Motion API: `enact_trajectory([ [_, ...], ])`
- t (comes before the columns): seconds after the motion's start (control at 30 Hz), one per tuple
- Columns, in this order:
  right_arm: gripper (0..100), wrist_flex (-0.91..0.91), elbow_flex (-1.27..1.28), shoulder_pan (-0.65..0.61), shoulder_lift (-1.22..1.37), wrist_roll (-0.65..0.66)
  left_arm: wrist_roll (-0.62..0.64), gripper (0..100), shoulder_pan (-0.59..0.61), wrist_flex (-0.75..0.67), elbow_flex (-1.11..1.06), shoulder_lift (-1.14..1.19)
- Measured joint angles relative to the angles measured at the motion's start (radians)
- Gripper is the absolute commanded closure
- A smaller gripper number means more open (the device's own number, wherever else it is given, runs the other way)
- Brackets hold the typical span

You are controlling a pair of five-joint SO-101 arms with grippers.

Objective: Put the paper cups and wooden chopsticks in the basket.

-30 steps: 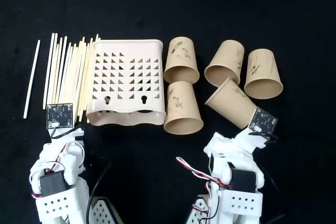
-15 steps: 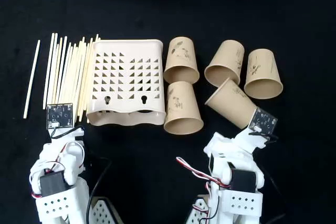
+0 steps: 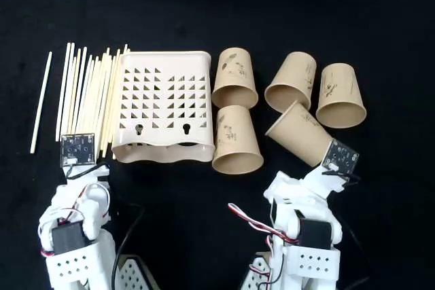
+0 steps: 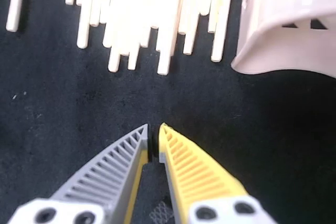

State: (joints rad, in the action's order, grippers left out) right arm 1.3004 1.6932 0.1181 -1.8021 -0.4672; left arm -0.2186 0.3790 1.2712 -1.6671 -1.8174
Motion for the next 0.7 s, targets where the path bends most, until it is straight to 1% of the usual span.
enact_trajectory([
  [0.07, 98.6, 0.0, 0.0, 0.0, 0.0, 0.0, 0.0, 90, -0.003, 0.0, 0.034, -0.002],
  [0.13, 98.6, 0.0, 0.0, 0.0, 0.0, 0.0, 0.0, 83, -0.006, 0.0, 0.086, -0.002],
  [0.2, 98.6, 0.0, 0.0, 0.0, 0.0, 0.0, 0.0, 76, -0.044, 0.0, 0.129, -0.002],
  [0.27, 98.6, 0.0, 0.0, 0.0, 0.0, 0.0, 0.0, 70, -0.1, 0.0, 0.155, -0.002],
  [0.4, 98.6, 0.0, 0.0, 0.0, 0.0, 0.0, 0.0, 69, -0.207, 0.0, 0.164, -0.002],
  [0.5, 98.6, 0.0, 0.0, 0.0, 0.0, 0.0, 0.0, 69, -0.242, -0.017, 0.164, -0.002],
  [0.6, 98.6, 0.0, 0.0, 0.0, 0.0, 0.0, 0.0, 69, -0.252, -0.092, 0.152, -0.002],
  [0.7, 98.6, 0.0, 0.0, 0.0, 0.0, 0.0, 0.0, 69, -0.255, -0.213, 0.081, -0.002],
])
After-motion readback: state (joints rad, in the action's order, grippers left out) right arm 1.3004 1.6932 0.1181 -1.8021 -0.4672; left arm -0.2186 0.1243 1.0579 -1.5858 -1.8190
